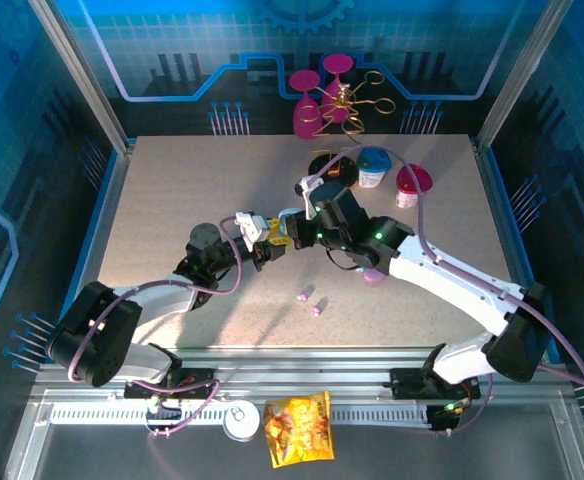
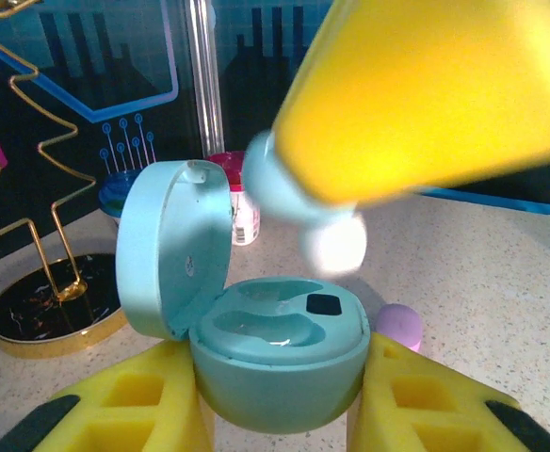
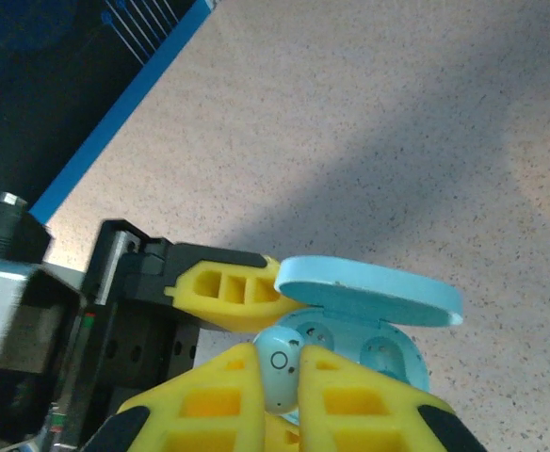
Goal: Insert the wireless bluetooth earbuds into the charging case
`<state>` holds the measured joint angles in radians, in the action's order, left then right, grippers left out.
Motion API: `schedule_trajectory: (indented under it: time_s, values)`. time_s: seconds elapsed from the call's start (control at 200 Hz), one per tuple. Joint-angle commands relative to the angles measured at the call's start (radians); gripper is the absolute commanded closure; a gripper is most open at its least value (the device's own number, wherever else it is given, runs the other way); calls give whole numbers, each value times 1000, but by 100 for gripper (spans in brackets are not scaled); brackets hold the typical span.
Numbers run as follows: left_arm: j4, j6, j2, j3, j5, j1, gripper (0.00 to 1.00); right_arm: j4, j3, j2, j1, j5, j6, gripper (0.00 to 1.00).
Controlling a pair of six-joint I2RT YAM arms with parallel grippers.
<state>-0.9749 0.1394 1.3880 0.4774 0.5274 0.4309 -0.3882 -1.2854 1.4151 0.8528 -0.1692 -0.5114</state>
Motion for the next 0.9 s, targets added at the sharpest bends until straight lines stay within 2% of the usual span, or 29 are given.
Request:
schedule_trajectory:
  time_s: [0.0,0.235,0.6,0.79,0.896]
  values:
    - [-54,7,-11,21,-2,-1,84,15,-27,21,15,22,11,90]
    - [-55,7,-22,23,-8,1,84,21,-5,38,15,33,-1,90]
    - [-53,3,-40,25,-5,3,84,-21,7,56,15,-53,21,90]
    - [-45,5,-41,29,0,3,84,-17,14,48,15,-52,22,90]
    - [-44,7,-41,30,-6,3,84,1,9,48,15,9,29,89]
